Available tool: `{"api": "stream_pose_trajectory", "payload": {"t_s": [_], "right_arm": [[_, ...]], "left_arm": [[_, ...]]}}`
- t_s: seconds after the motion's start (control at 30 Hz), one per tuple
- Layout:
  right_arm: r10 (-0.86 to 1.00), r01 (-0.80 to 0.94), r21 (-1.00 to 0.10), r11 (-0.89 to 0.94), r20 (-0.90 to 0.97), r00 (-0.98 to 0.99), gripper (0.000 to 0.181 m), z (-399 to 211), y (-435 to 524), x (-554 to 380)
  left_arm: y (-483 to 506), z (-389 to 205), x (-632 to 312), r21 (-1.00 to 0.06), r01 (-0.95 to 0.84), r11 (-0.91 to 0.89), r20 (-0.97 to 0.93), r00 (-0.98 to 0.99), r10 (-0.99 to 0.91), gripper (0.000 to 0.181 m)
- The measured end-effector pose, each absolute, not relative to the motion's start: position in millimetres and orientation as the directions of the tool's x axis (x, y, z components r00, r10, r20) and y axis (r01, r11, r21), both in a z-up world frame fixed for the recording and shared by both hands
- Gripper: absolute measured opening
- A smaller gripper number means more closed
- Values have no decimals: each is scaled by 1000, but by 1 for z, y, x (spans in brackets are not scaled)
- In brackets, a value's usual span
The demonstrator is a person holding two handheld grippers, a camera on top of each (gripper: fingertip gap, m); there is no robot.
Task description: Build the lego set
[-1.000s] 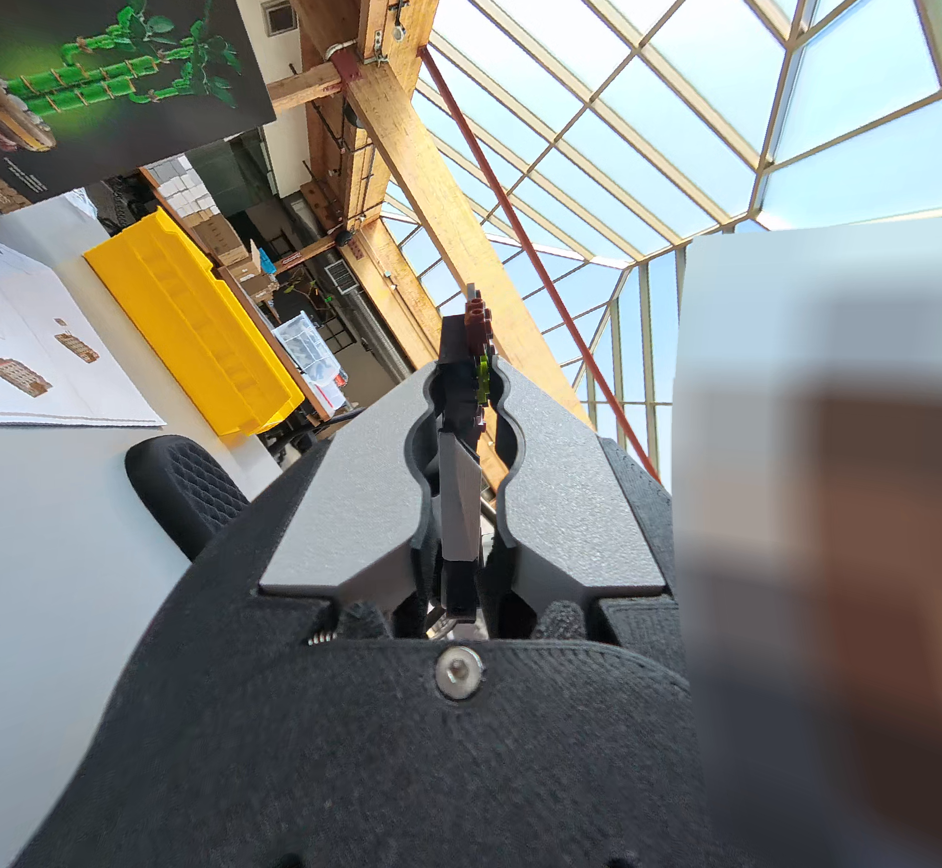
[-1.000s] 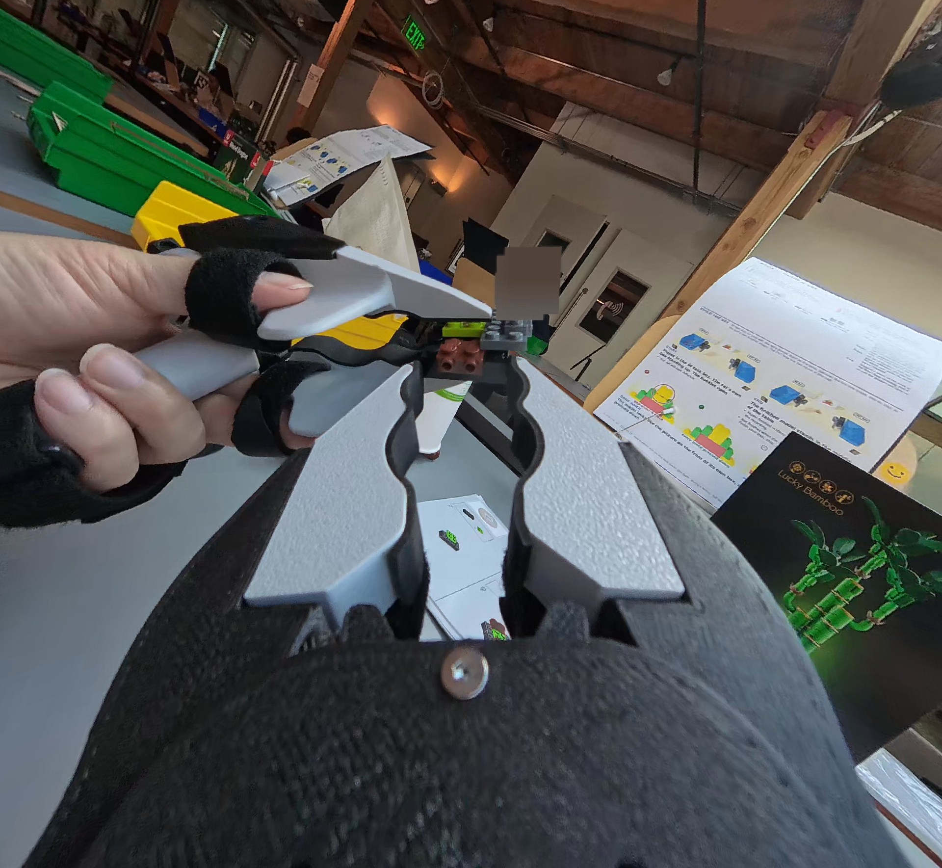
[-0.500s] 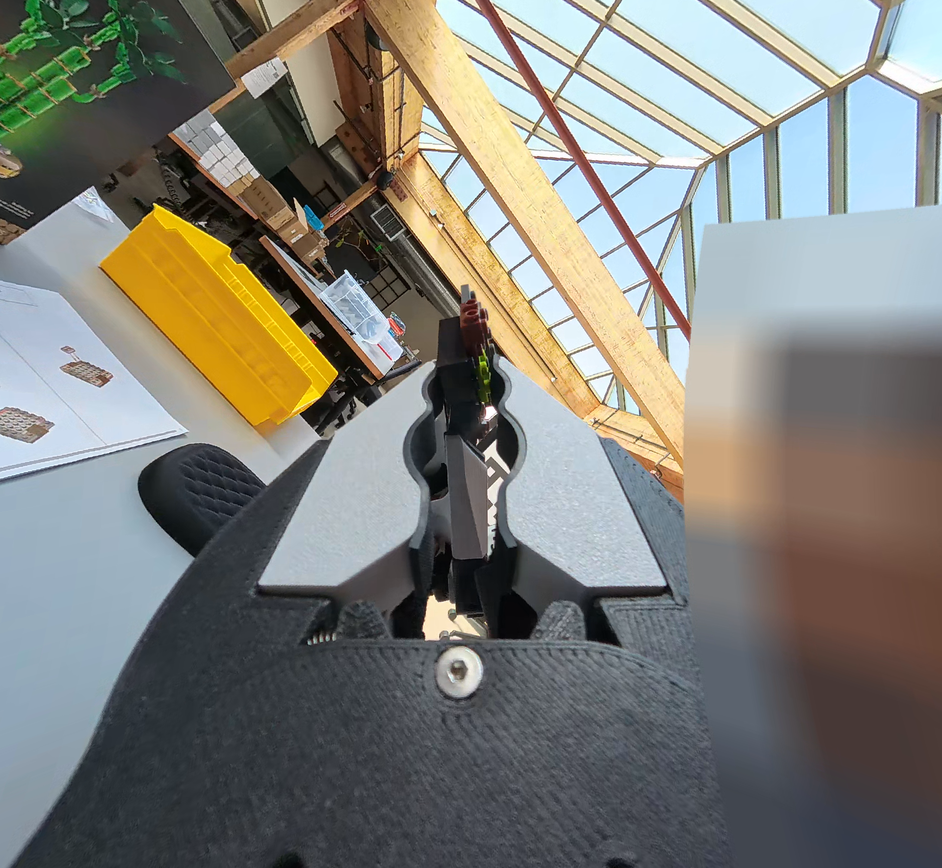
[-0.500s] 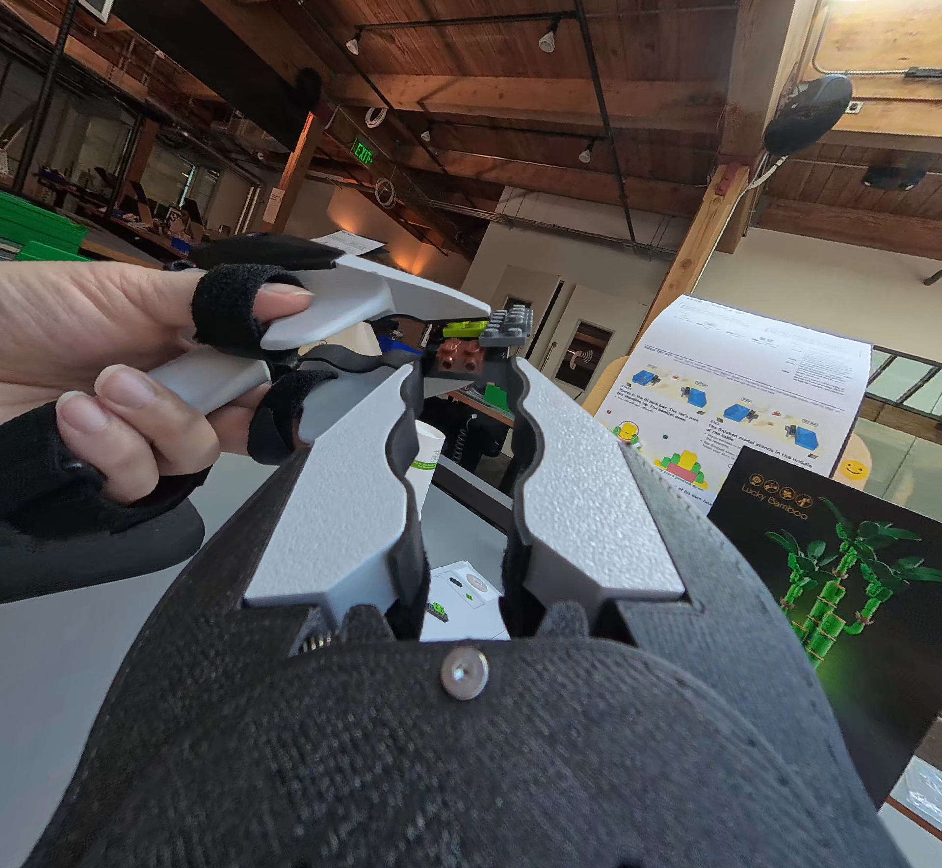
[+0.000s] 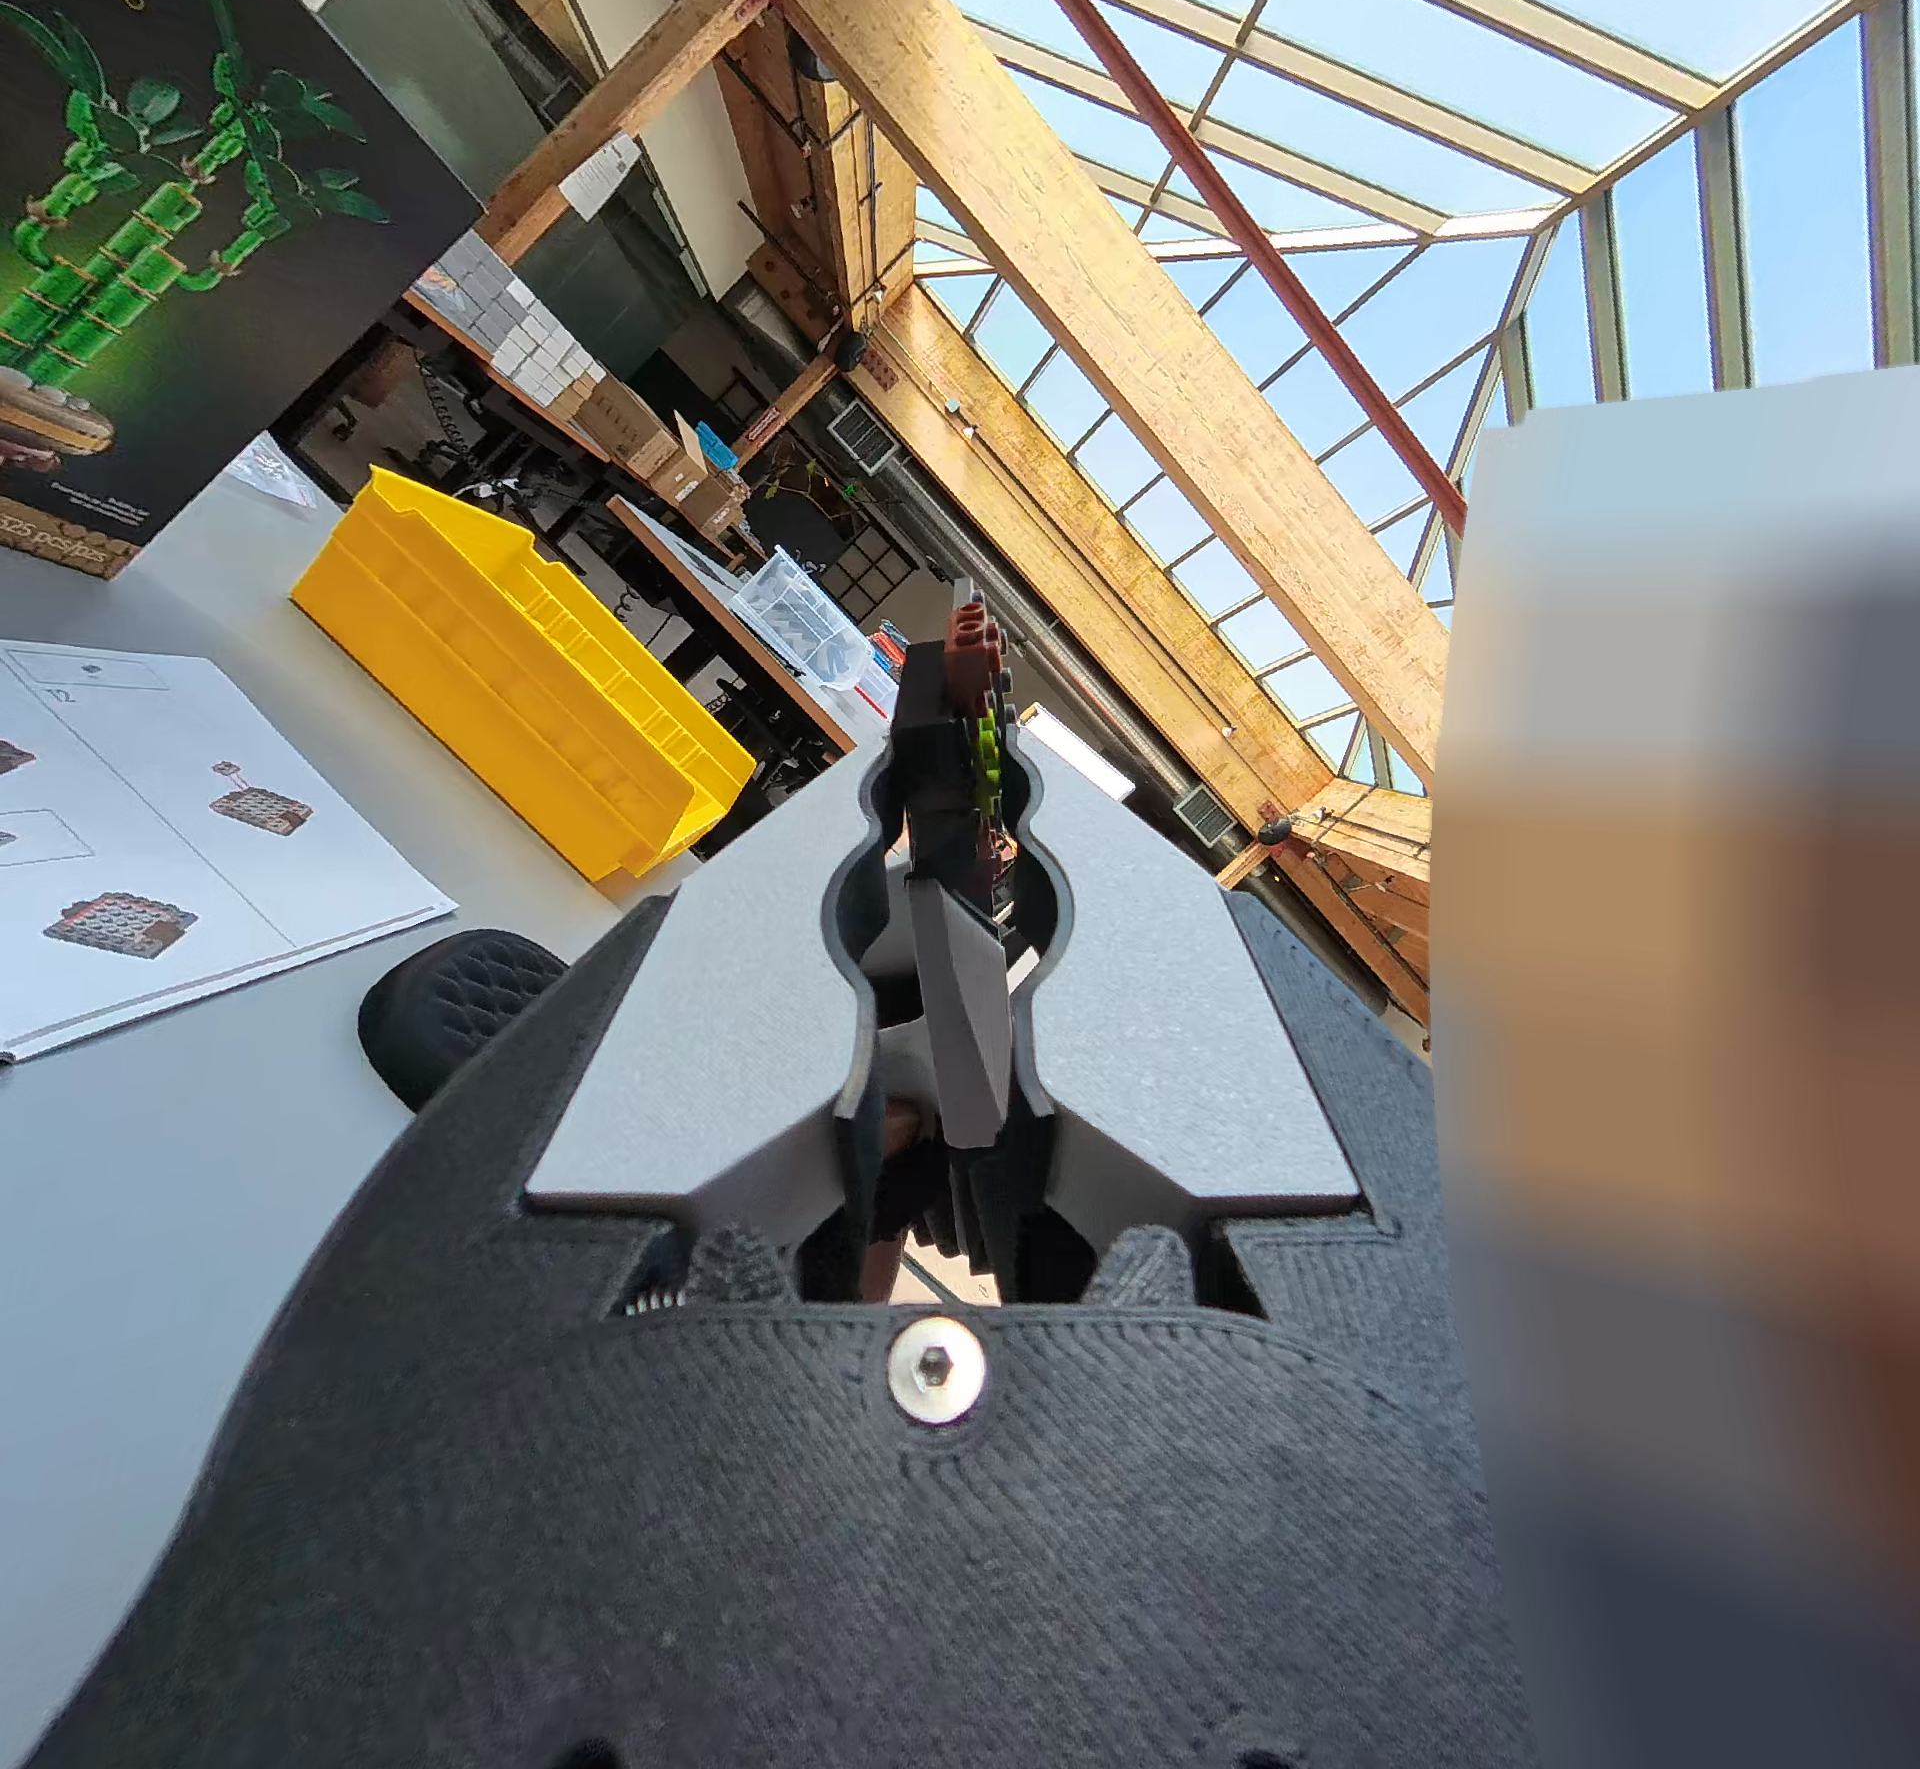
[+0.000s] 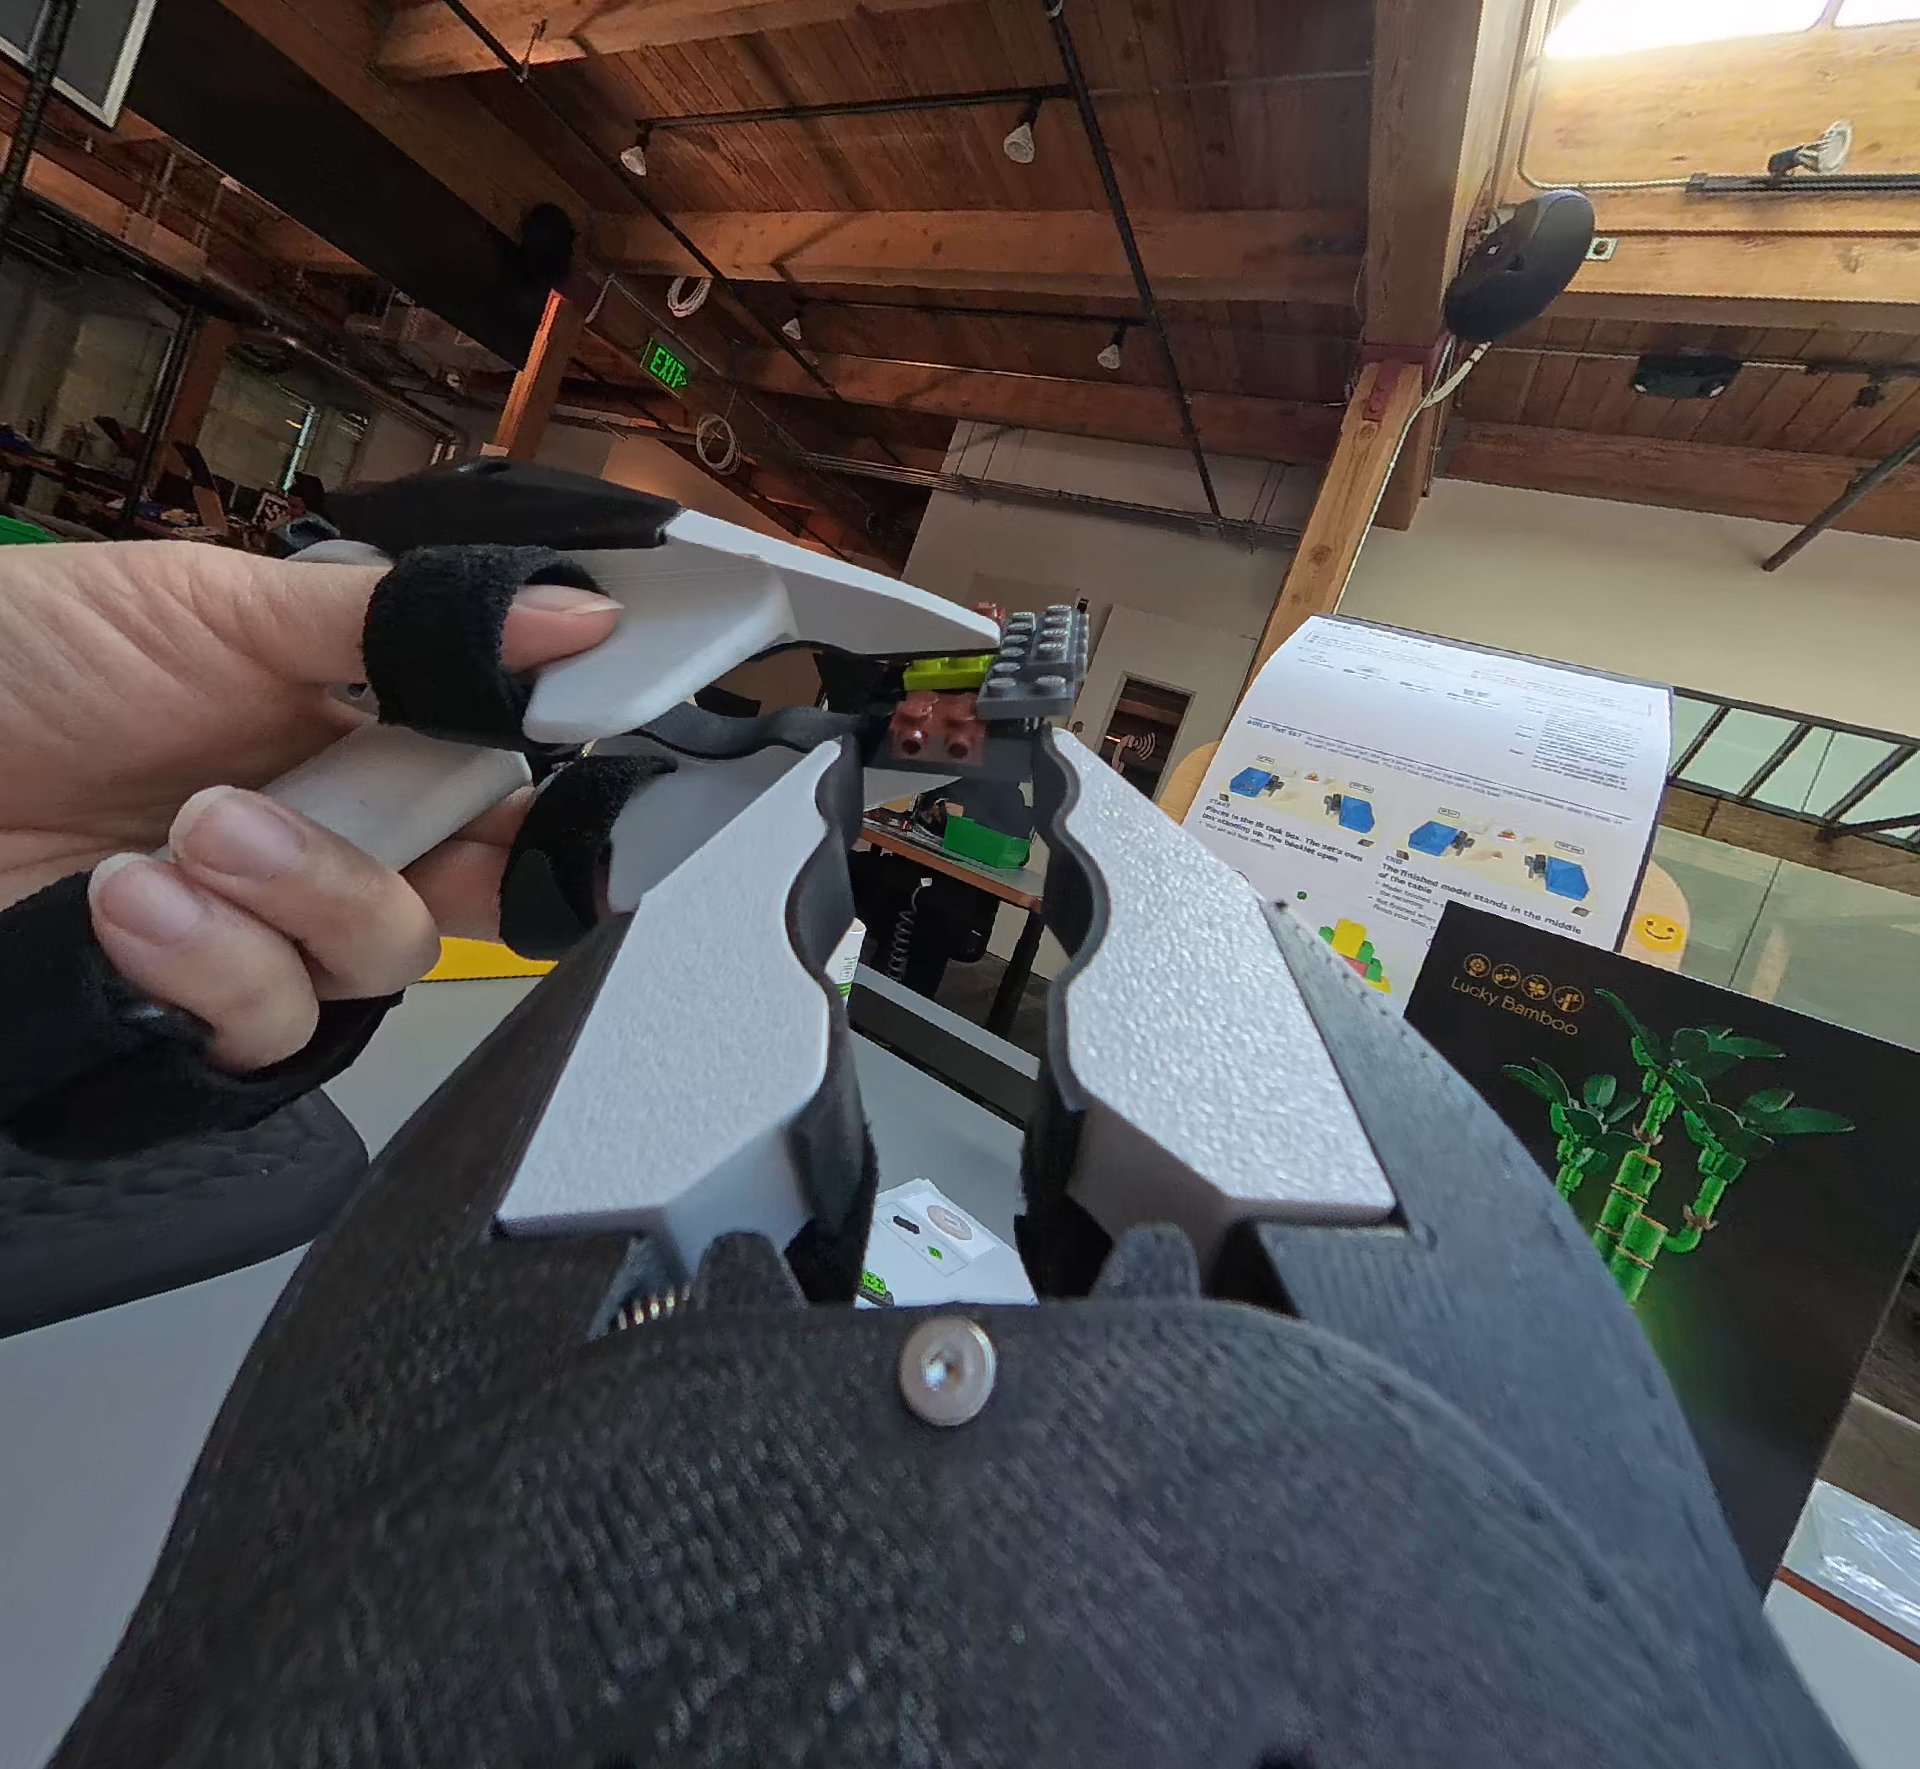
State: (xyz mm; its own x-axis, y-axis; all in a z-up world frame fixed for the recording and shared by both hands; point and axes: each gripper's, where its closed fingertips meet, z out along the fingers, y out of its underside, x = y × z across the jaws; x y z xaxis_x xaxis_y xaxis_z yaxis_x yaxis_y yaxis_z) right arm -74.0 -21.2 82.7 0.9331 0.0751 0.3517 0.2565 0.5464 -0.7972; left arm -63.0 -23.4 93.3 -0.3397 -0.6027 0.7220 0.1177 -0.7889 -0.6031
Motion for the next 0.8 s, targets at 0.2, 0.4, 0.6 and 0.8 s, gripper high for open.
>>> {"api": "stream_pose_trajectory", "payload": {"t_s": [0.2, 0.4, 0.6, 0.8], "right_arm": [[50, 309, -784, 538, 395, 917, 32, 79, -19, -72], [76, 252, -824, 508, 334, 939, 33, 77, -16, -70], [56, 264, -819, 509, 338, 940, 32, 76, -14, -68], [51, 278, -807, 521, 355, 934, 32, 76, -15, -71]], "left_arm": [[-22, 89, -60, -610, 108, -785, 729, -313, -609, 15], [-19, 87, -58, -609, 140, -780, 730, -286, -621, 15], [-17, 85, -57, -574, 146, -805, 753, -293, -590, 15], [-15, 85, -59, -452, 126, -883, 800, -379, -464, 14]]}}
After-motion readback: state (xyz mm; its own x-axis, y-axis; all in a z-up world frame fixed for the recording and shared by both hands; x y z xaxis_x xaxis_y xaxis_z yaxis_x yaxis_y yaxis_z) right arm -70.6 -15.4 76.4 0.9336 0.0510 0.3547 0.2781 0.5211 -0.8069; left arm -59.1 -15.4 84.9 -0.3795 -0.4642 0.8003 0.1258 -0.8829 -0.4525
